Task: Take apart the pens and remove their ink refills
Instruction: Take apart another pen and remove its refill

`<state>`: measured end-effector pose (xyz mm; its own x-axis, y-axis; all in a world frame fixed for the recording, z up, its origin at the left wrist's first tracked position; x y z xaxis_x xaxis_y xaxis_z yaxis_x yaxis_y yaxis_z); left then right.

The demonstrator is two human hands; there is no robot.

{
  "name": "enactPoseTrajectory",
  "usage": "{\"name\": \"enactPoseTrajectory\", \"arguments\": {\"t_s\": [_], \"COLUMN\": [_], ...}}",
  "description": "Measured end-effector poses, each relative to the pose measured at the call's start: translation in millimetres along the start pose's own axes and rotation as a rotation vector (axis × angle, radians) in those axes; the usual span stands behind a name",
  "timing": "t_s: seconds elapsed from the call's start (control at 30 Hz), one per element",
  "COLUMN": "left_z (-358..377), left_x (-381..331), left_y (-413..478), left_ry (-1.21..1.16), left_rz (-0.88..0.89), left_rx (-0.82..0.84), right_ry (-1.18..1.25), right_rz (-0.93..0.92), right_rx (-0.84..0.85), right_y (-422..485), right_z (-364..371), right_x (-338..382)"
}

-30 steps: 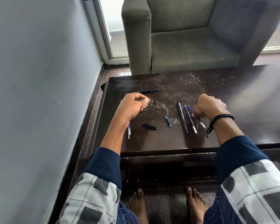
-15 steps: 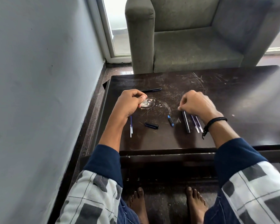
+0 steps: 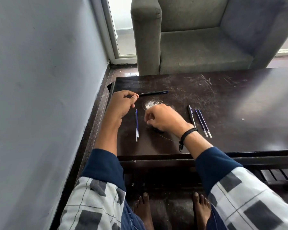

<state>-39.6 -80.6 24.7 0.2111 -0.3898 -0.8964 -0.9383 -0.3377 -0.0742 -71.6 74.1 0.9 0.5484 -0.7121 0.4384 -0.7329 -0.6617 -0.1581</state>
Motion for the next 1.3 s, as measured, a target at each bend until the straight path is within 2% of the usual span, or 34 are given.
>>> {"name": "enactPoseTrajectory", "arguments": {"t_s": [0.17, 0.4, 0.57, 0.73, 1.0, 1.3], "left_z": [-3.3, -4.6, -5.0, -5.2, -3.8, -3.5], "left_x": [0.3, -0.8, -1.8, -0.8, -1.0, -2.8], "left_y": [-3.9, -4.2, -5.5, -5.8, -6.5, -7.5], "left_ry": [0.006, -0.008, -0.002, 0.000, -0.003, 0.016], "left_rz": [0.004, 0.008, 0.008, 0.005, -0.005, 0.001], "left_rx": [-0.005, -0.009, -0.007, 0.002, 0.009, 0.009], "right_ry": [-0.068, -0.113, -0.124, -0.130, -0.137, -0.226], "right_rz": [-0.143, -0.140, -0.146, -0.195, -0.186, -0.257], "right_rx": [0.120, 0.148, 0.079, 0.126, 0.053, 0.051], "right_y": [4.5, 3.3, 2.5, 3.8, 1.2, 5.8], "right_z": [18.8, 24.6, 20.1, 25.4, 19.7, 25.8], "right_x": [23.9, 20.4, 19.2, 21.4, 19.9, 17.6]}}
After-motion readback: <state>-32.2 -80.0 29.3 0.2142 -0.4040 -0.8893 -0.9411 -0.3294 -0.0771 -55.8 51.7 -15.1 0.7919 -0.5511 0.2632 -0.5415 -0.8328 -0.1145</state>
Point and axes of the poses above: each hand's wrist, its own y-axis towards the middle knuckle, its own z-axis out of the palm, x = y × z, the point moved 4 cm from there along y, towards the middle knuckle, and after that the axes turned 6 degrees about x, right-handed, at the moved point
